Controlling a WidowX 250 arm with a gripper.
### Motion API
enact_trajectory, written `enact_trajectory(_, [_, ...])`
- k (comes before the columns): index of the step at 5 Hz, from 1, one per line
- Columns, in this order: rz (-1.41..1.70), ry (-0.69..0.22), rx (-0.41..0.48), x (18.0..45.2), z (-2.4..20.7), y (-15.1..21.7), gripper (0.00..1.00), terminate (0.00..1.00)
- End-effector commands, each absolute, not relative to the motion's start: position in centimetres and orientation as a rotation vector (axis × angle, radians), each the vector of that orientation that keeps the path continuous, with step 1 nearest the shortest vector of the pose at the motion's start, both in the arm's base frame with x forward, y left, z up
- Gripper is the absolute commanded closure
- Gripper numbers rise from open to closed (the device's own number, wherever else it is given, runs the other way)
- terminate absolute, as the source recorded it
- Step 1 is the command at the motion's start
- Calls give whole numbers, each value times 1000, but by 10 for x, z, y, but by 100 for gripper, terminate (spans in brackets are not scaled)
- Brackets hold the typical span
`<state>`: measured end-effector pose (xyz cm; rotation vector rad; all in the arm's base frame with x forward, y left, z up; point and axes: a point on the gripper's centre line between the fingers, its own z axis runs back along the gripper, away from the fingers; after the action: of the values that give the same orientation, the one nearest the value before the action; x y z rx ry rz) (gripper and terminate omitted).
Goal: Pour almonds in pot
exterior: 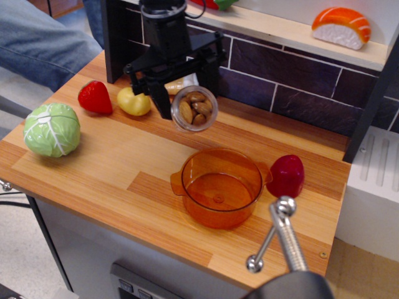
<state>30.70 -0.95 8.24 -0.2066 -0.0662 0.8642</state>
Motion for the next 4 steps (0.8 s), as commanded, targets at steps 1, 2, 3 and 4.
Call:
enact_trajectory(1, [744, -432, -211, 319, 94, -15, 100, 0])
enact_trajectory(2, [734, -528, -209, 325, 90, -19, 100, 0])
enact_trajectory(3, [711, -636, -196, 330, 84, -23, 100, 0])
enact_trajectory(4, [683, -707, -198, 336, 80, -29, 100, 0])
